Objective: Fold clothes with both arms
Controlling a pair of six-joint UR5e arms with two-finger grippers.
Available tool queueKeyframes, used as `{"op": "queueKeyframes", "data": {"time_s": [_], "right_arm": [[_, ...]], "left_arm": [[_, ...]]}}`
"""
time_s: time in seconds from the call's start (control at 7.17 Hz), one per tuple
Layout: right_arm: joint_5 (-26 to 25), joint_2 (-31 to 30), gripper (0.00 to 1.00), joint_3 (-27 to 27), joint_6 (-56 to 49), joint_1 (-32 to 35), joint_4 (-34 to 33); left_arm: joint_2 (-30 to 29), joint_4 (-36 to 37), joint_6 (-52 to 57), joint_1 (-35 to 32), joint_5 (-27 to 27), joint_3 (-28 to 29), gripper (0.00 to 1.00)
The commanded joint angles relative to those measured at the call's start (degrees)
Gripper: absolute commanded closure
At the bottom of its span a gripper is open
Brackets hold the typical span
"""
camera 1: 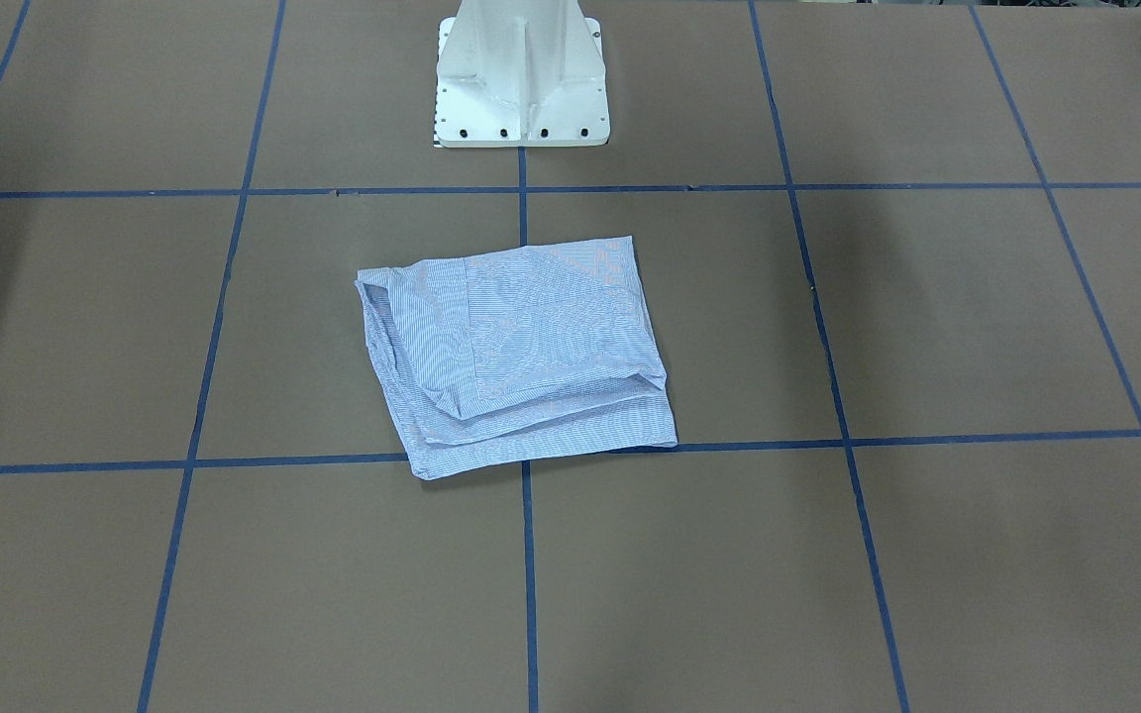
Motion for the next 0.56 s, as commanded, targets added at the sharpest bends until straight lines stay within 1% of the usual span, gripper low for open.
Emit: {"op": "queueKeyframes", "data": {"time_s": [0.0, 0.14, 0.28, 0.42], "right_arm": [[-0.4, -2.0, 0.0, 0.7, -0.4, 0.9, 0.3], [-2.8, -2.1, 0.0, 0.4, 0.0, 1.0, 0.2], [-3.7, -1.8, 0.0, 0.1, 1.3, 0.9, 0.1], [-3.2, -1.0, 0.0, 0.6, 5.1, 1.0, -0.6]], "left_arm": [[3.1, -2.9, -0.2, -0.1, -0.1, 0.0, 0.01], [3.2, -2.9, 0.1, 0.0, 0.3, 0.6, 0.01], [2.9, -1.8, 0.1, -0.1, 0.4, 0.2, 0.01], [2.0, 2.8, 0.1, 0.2, 0.5, 0.4, 0.01]]}}
